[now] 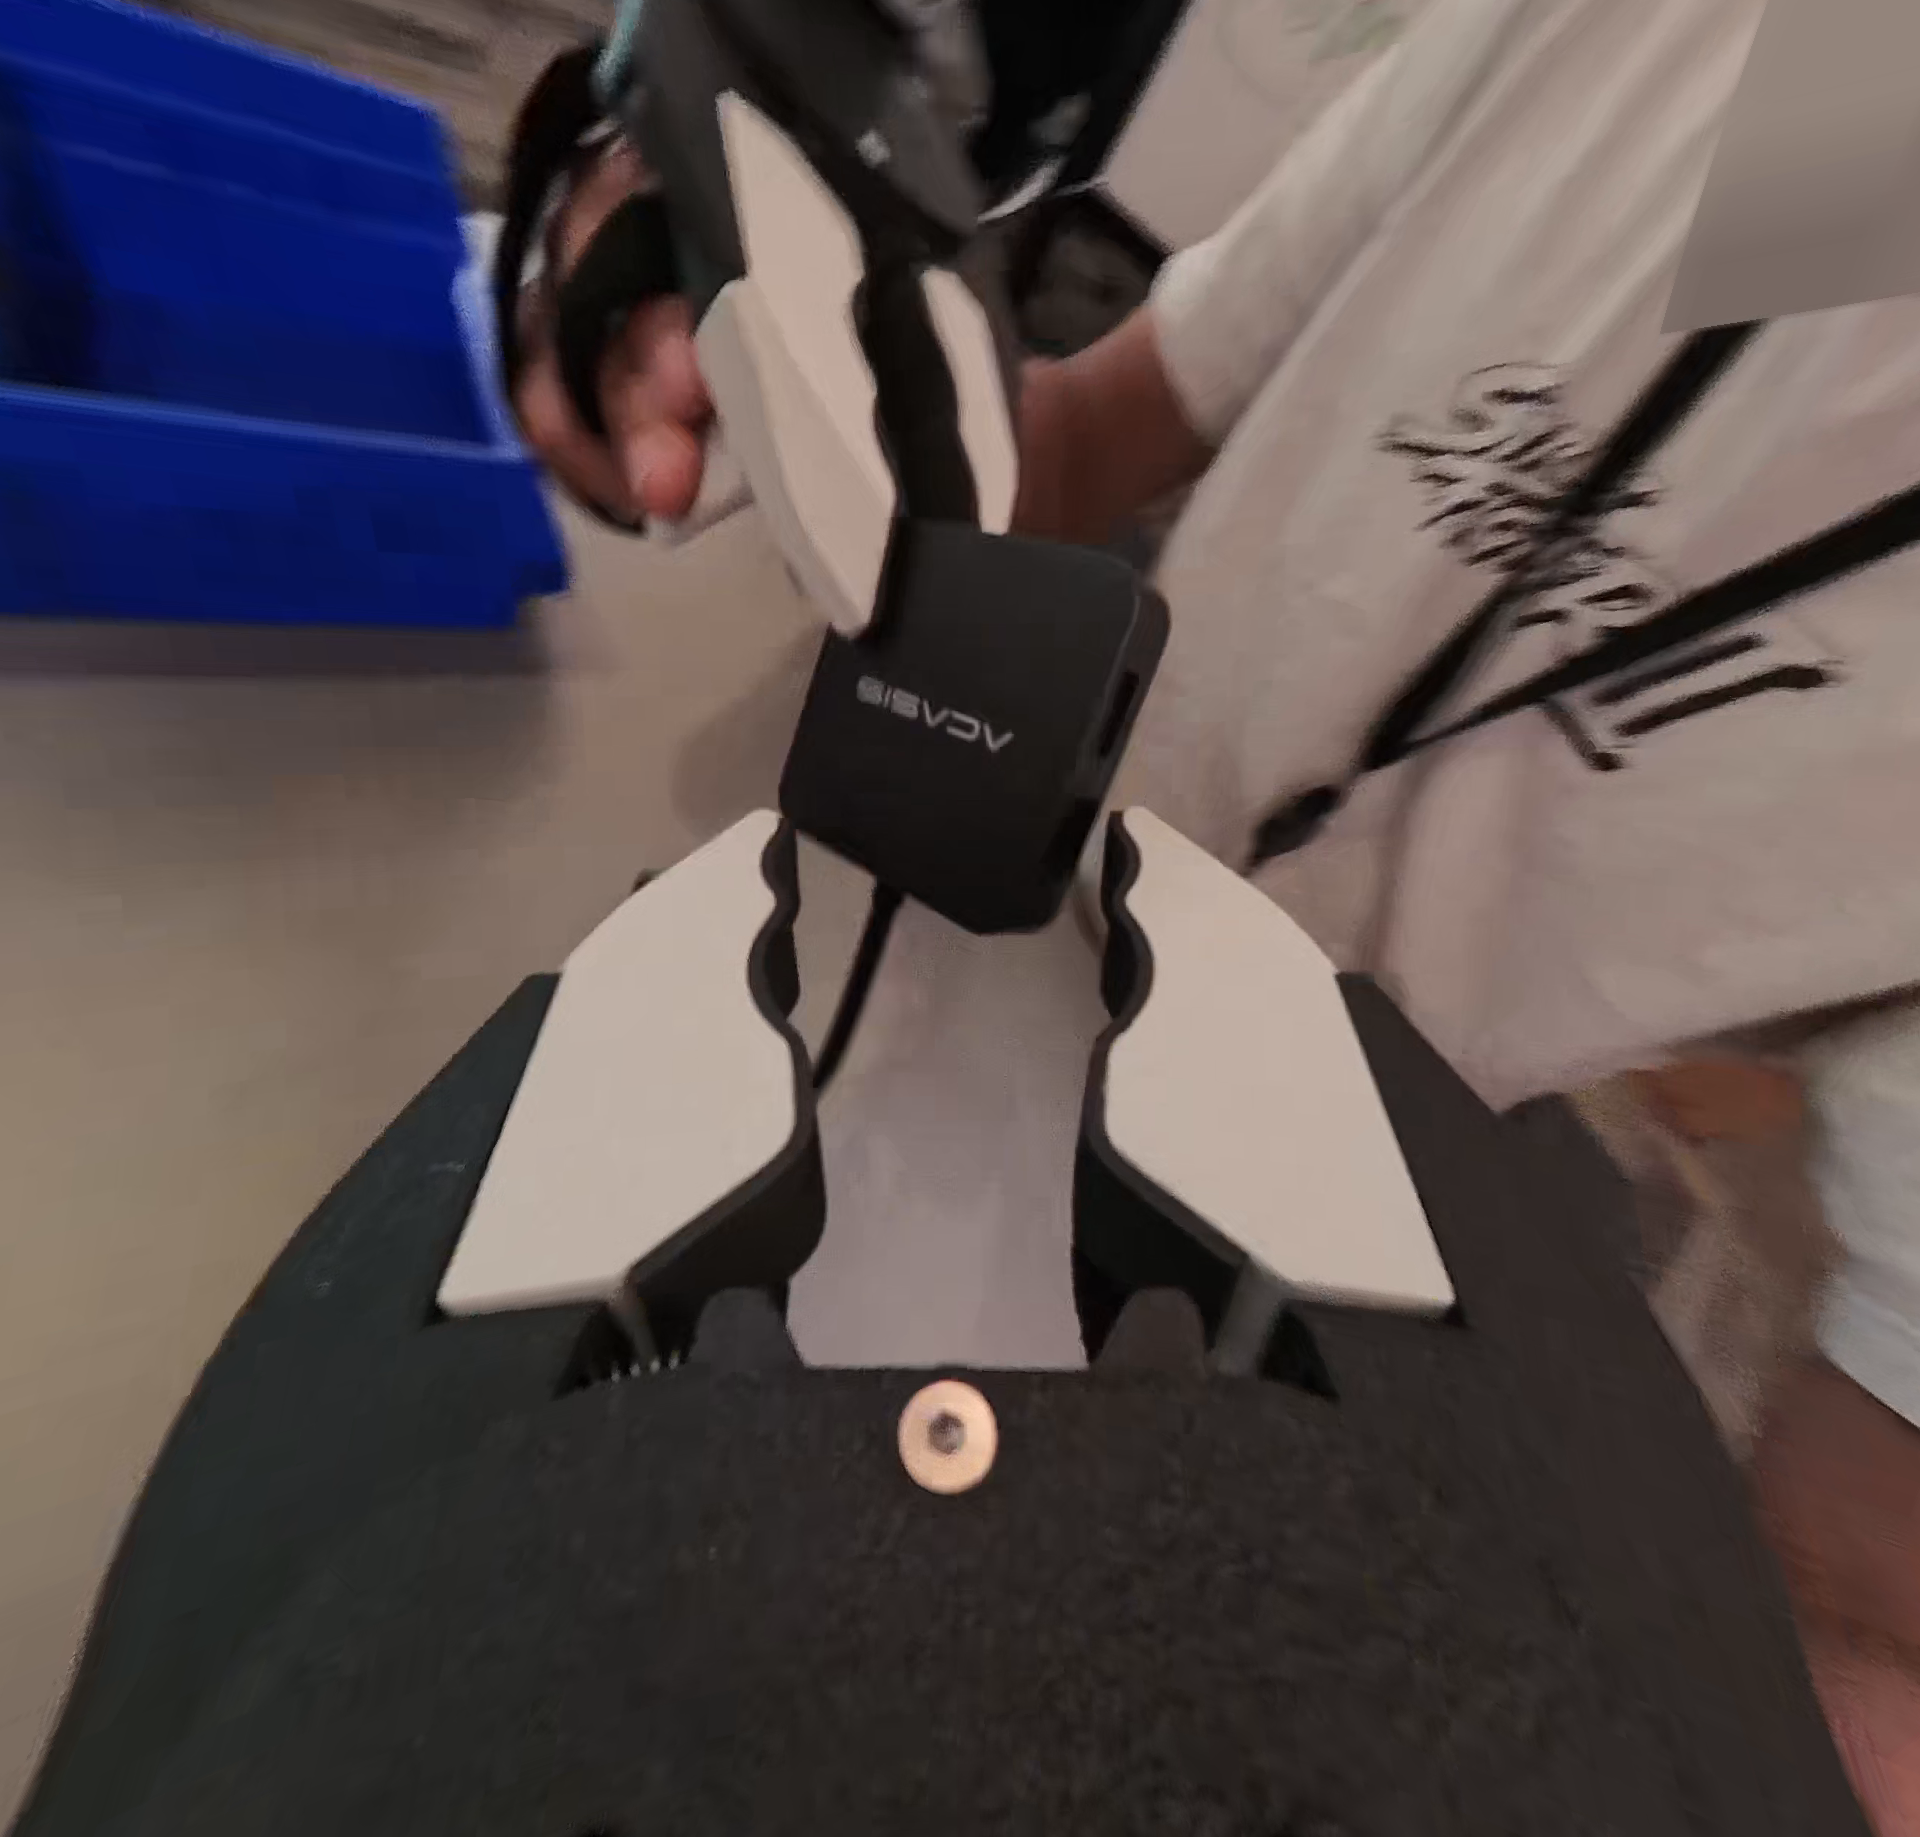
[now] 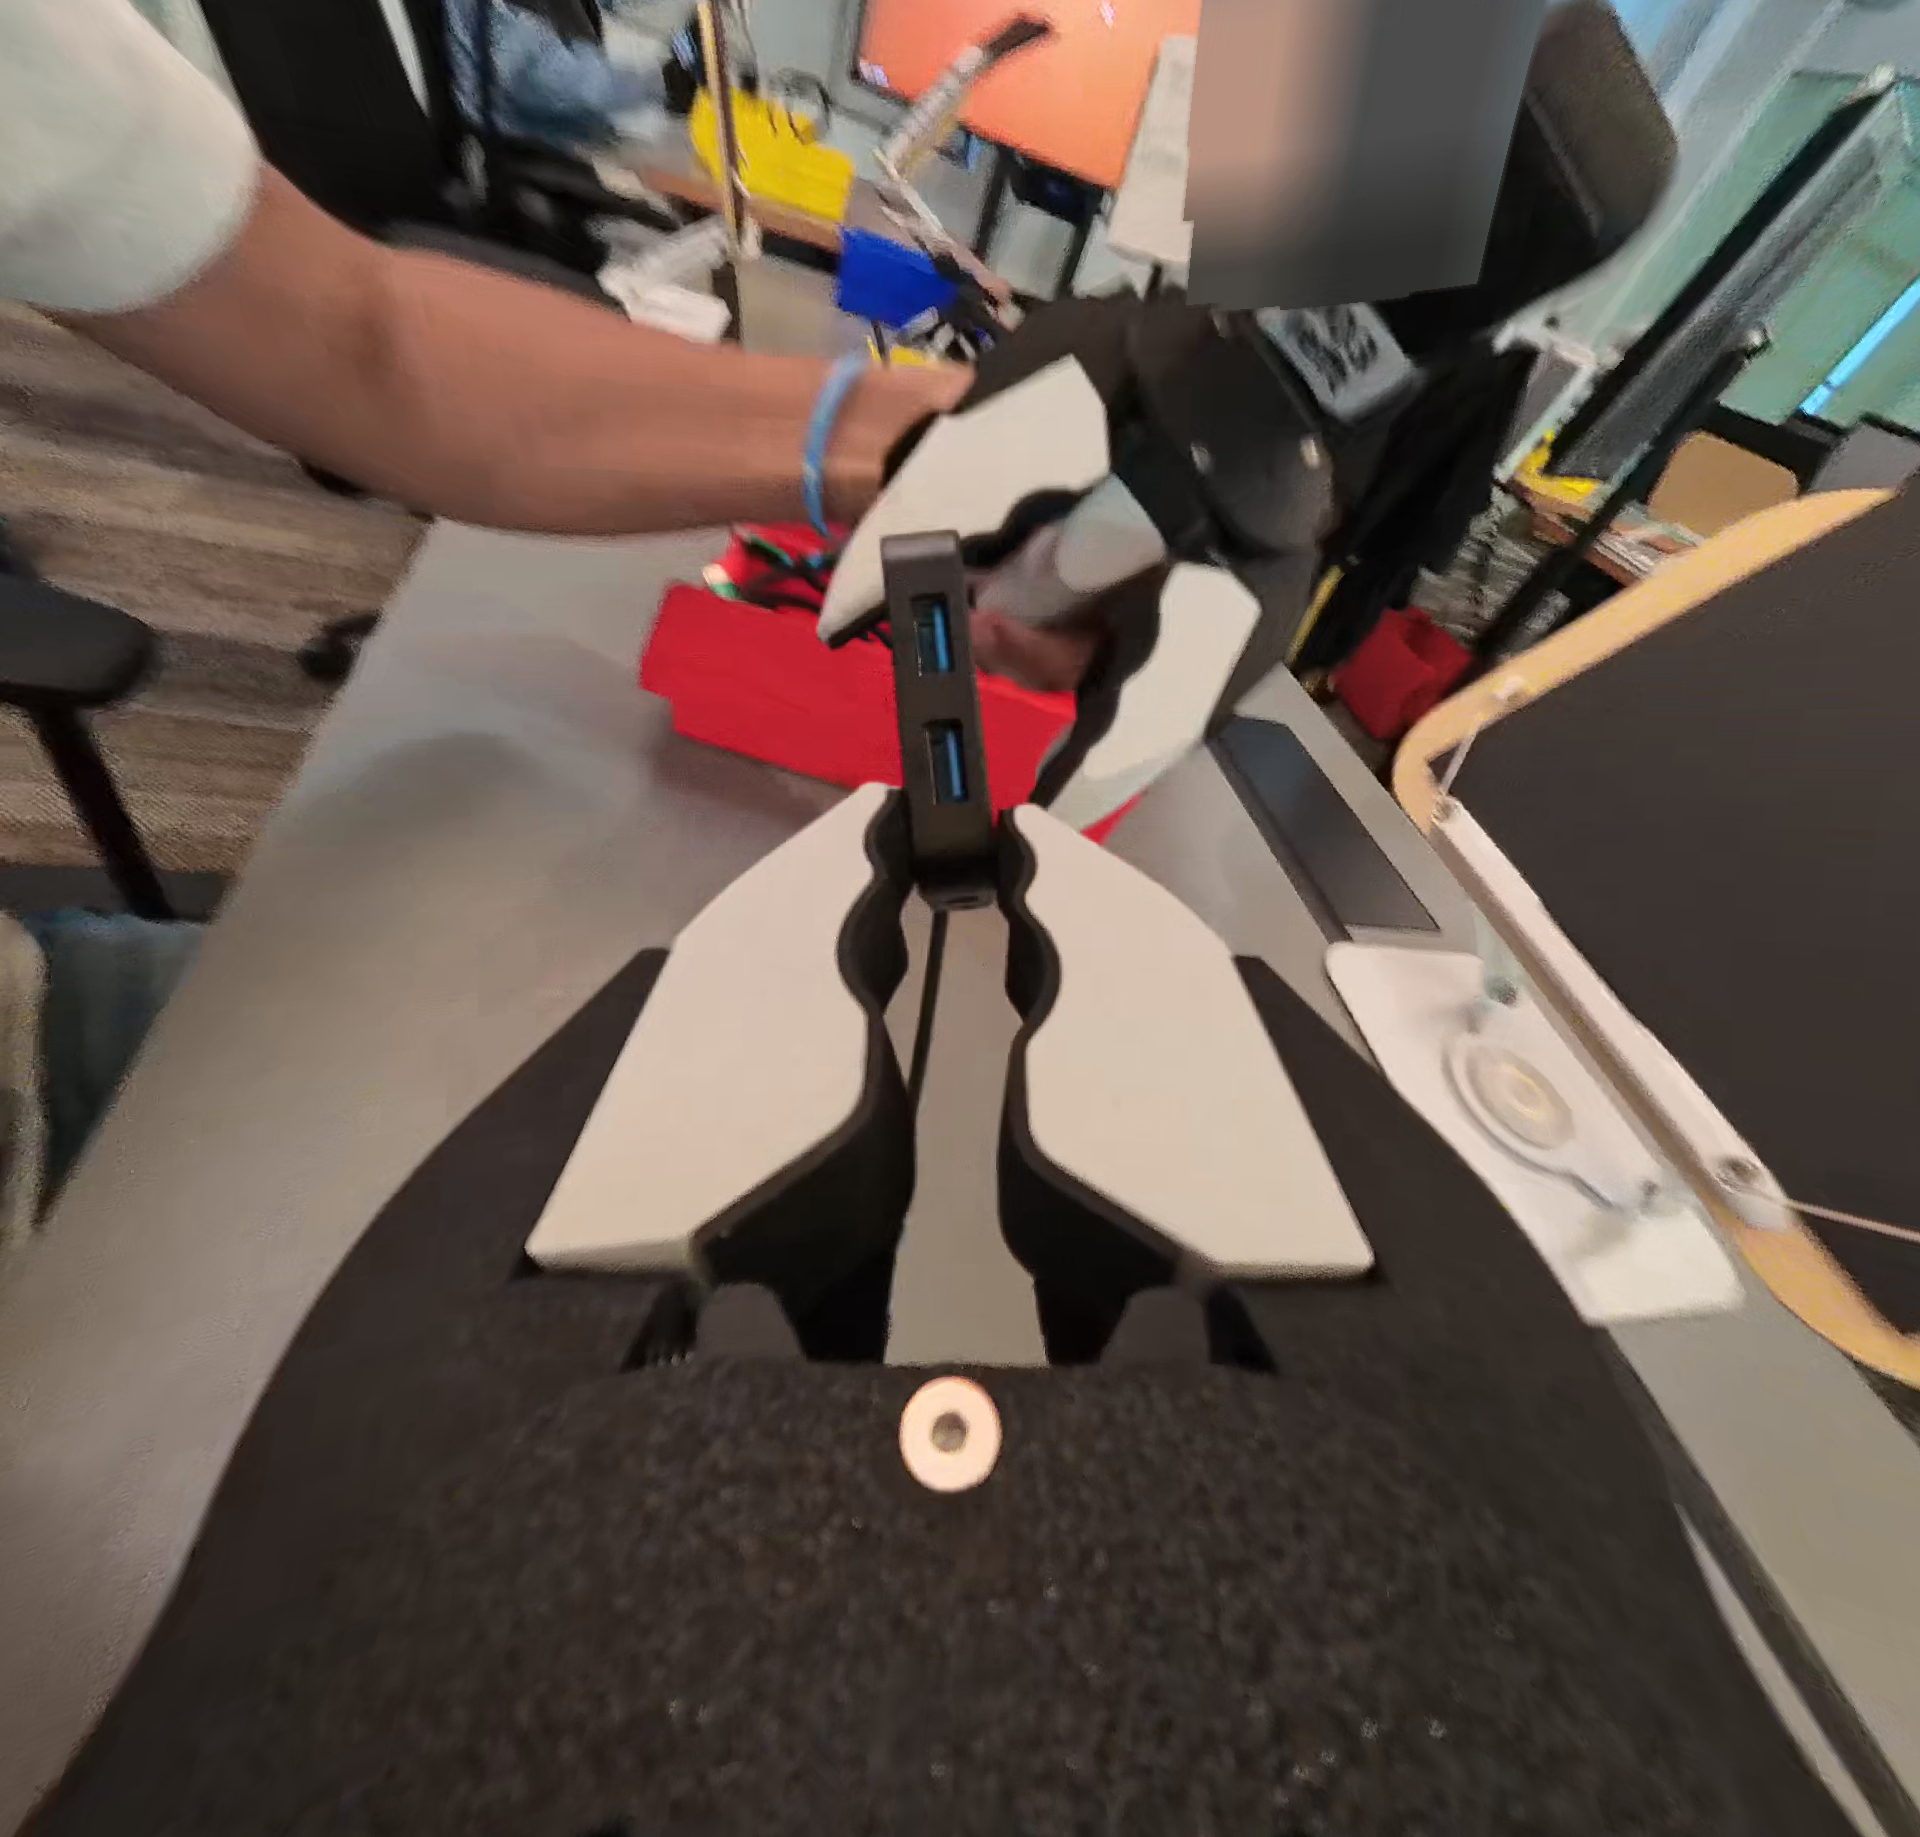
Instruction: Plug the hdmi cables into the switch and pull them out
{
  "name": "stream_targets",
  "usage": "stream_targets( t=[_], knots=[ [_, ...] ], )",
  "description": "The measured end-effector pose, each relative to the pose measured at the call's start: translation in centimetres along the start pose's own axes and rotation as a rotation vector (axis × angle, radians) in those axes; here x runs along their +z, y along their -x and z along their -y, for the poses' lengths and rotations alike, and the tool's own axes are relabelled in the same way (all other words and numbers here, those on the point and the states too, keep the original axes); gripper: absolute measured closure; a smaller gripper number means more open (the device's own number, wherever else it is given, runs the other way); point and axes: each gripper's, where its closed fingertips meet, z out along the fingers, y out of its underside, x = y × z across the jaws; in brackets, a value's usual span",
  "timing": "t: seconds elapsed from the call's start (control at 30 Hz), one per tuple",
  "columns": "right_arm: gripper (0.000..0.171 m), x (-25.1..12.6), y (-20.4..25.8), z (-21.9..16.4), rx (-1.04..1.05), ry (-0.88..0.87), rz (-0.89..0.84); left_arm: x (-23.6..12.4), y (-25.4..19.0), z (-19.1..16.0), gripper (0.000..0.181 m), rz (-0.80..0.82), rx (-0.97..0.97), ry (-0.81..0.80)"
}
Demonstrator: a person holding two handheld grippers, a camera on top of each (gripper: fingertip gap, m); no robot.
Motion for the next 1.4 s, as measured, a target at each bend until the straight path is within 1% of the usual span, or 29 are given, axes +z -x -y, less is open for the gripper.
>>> stream_targets(
  t=[0.1,0.2,0.27,0.3,0.33,0.37,0.43,0.57,0.63,0.7,0.73,0.8,0.87,0.9,0.93,1.0,1.1,1.17,1.3,1.4],
  knots=[
    [0.156,0.7,-0.9,-1.6,-0.074,0.141,-0.091,-0.3,1.4,-1.2,0.124,0.289,0.06,0.065],
    [0.156,1.8,-1.0,-4.2,-0.161,0.352,-0.131,0.0,2.8,-2.4,0.122,0.575,0.17,0.176],
    [0.156,2.5,-0.6,-5.1,-0.189,0.425,-0.132,0.5,3.4,-3.1,0.132,0.692,0.237,0.233],
    [0.156,2.9,-0.2,-5.0,-0.186,0.423,-0.126,1.0,3.6,-3.4,0.142,0.71,0.248,0.252],
    [0.156,3.3,0.2,-4.8,-0.171,0.413,-0.113,1.3,3.9,-3.8,0.156,0.731,0.251,0.267],
    [0.156,3.4,0.3,-4.8,-0.149,0.415,-0.108,1.3,4.1,-3.9,0.163,0.755,0.257,0.271],
    [0.156,3.5,0.5,-4.5,-0.104,0.377,-0.091,1.3,3.8,-3.8,0.166,0.75,0.29,0.241],
    [0.156,3.0,1.4,-1.9,-0.028,0.11,-0.004,1.1,1.6,-2.4,0.168,0.696,0.392,0.075],
    [0.146,2.3,1.4,-1.4,0.017,0.044,0.02,0.5,0.0,-1.3,0.168,0.655,0.432,-0.064],
    [0.132,2.2,1.6,-1.8,0.057,0.037,0.058,-0.3,-1.5,-0.1,0.169,0.61,0.471,-0.206],
    [0.131,2.3,1.9,-1.9,0.066,0.035,0.073,-0.6,-2.0,0.3,0.169,0.592,0.485,-0.264],
    [0.132,2.7,2.4,-1.2,0.077,-0.016,0.103,-0.8,-2.6,0.7,0.169,0.547,0.479,-0.342],
    [0.138,3.0,3.1,-0.2,0.102,-0.082,0.14,-0.6,-2.7,0.8,0.169,0.511,0.467,-0.386],
    [0.144,3.1,3.1,0.2,0.1,-0.109,0.131,-0.3,-2.7,0.8,0.169,0.494,0.459,-0.404],
    [0.155,3.1,2.9,0.7,0.076,-0.138,0.097,0.1,-2.7,0.8,0.168,0.477,0.452,-0.426],
    [0.156,2.8,2.5,1.3,0.017,-0.182,0.034,0.1,-2.8,1.1,0.168,0.458,0.45,-0.501],
    [0.156,2.5,2.4,1.2,0.031,-0.134,0.035,0.3,-2.6,1.1,0.167,0.437,0.437,-0.588],
    [0.156,2.2,2.5,1.7,0.046,-0.152,0.045,0.7,-2.6,1.1,0.168,0.417,0.431,-0.648],
    [0.156,1.6,3.0,2.8,0.133,-0.252,0.109,1.7,-2.5,1.0,0.168,0.42,0.433,-0.662],
    [0.157,1.5,3.0,3.0,0.141,-0.294,0.099,2.2,-2.3,0.9,0.168,0.433,0.445,-0.655]
  ],
)
